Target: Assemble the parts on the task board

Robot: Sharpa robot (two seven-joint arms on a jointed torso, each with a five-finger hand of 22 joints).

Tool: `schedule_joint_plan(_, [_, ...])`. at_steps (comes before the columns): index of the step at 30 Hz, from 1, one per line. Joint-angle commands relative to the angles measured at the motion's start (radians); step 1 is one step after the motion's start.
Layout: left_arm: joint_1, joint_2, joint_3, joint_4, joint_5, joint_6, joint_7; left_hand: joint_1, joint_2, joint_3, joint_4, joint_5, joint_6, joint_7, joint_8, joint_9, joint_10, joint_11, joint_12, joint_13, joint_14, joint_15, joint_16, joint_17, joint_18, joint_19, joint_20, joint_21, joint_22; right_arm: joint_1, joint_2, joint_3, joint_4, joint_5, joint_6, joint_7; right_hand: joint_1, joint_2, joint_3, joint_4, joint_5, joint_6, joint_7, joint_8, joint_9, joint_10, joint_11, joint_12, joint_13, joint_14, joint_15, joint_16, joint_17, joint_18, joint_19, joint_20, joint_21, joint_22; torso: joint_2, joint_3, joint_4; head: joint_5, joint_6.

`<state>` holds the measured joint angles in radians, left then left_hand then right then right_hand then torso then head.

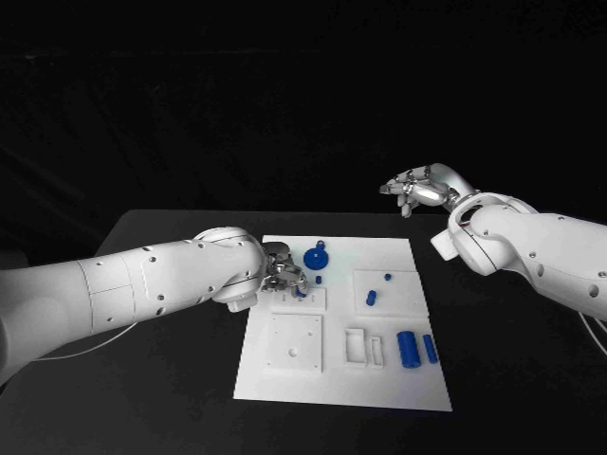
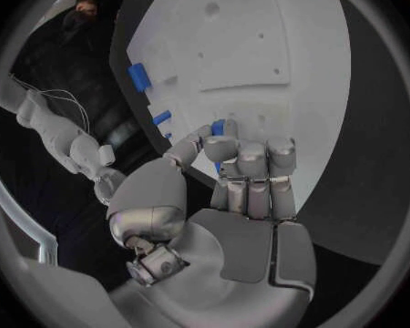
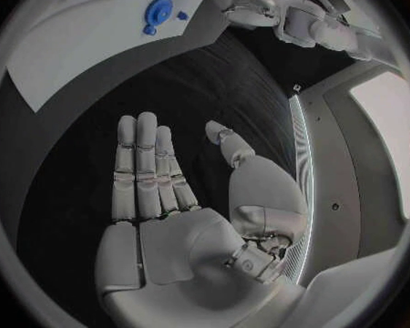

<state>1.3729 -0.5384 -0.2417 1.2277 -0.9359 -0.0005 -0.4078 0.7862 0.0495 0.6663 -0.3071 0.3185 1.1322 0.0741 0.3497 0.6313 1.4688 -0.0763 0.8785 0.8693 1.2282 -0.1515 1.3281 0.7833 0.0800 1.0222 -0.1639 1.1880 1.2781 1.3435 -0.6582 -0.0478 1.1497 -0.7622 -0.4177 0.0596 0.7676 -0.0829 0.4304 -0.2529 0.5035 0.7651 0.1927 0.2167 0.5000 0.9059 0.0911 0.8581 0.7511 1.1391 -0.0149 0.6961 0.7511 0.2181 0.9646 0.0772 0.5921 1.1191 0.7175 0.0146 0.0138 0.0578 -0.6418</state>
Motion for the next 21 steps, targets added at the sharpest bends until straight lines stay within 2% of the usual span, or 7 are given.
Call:
schedule_joint_plan(1, [0.0,0.003,0.0,0.001,-0.024,0.031,0.0,-0.004,0.011,0.045,0.024,0.016,0.096,-0.083,0.007,0.004,-0.048,-0.045,0.007,0.0,0.041,-0.073,0.008,-0.002,0.029,0.006,-0.111,0.007,0.002,0.001,0.0,0.001,0.001,0.006,0.01,-0.002,0.002,0.004,-0.006,0.001,-0.001,-0.001,0.008,0.003,-0.002,-0.009,-0.001,0.003,-0.002,0.002,0.004,-0.006,0.002,0.024,0.0,0.005,-0.005,-0.002,0.001,0.0002,-0.0012,0.0,-0.003])
schedule_joint_plan(6, [0.0,0.003,0.0,0.0,-0.052,0.027,0.001,-0.012,0.013,0.051,0.022,0.025,0.096,-0.084,0.008,0.007,-0.049,-0.045,0.011,-0.001,0.041,-0.074,0.012,-0.005,0.03,0.007,-0.11,0.01,0.003,0.001,0.001,0.001,0.001,0.004,0.011,-0.006,0.002,0.005,-0.007,0.001,0.0,-0.001,0.008,0.003,-0.002,-0.01,-0.001,0.005,-0.004,0.002,0.004,-0.008,0.003,0.025,0.0,0.006,-0.005,-0.002,0.001,0.0017,-0.0005,0.003,-0.005])
schedule_joint_plan(13, [-0.006,0.007,0.001,-0.005,-0.054,0.036,0.002,-0.017,0.013,0.053,0.023,0.016,0.096,-0.084,0.009,0.009,-0.05,-0.046,0.013,-0.002,0.04,-0.074,0.013,-0.006,0.03,0.007,-0.11,0.011,0.004,0.001,0.002,0.001,-0.001,0.003,0.016,-0.018,-0.003,0.005,-0.01,0.007,0.007,-0.003,0.009,0.004,-0.003,-0.014,0.0,0.01,-0.013,0.003,0.005,-0.014,0.006,0.027,-0.002,0.01,-0.008,-0.001,0.001,-0.0002,0.0008,0.0,-0.007])
schedule_joint_plan(21, [-0.011,0.01,0.001,-0.015,-0.056,0.029,0.002,-0.017,0.011,0.056,0.022,0.012,0.095,-0.084,0.009,0.01,-0.051,-0.046,0.014,-0.002,0.039,-0.074,0.014,-0.008,0.031,0.006,-0.11,0.011,0.004,0.001,0.002,0.001,-0.003,0.003,0.018,-0.019,-0.003,0.006,-0.01,0.008,0.007,-0.003,0.009,0.004,-0.003,-0.015,0.0,0.011,-0.015,0.002,0.005,-0.016,0.007,0.028,-0.002,0.011,-0.009,-0.001,0.0,-0.0001,-0.0006,0.0,-0.008])
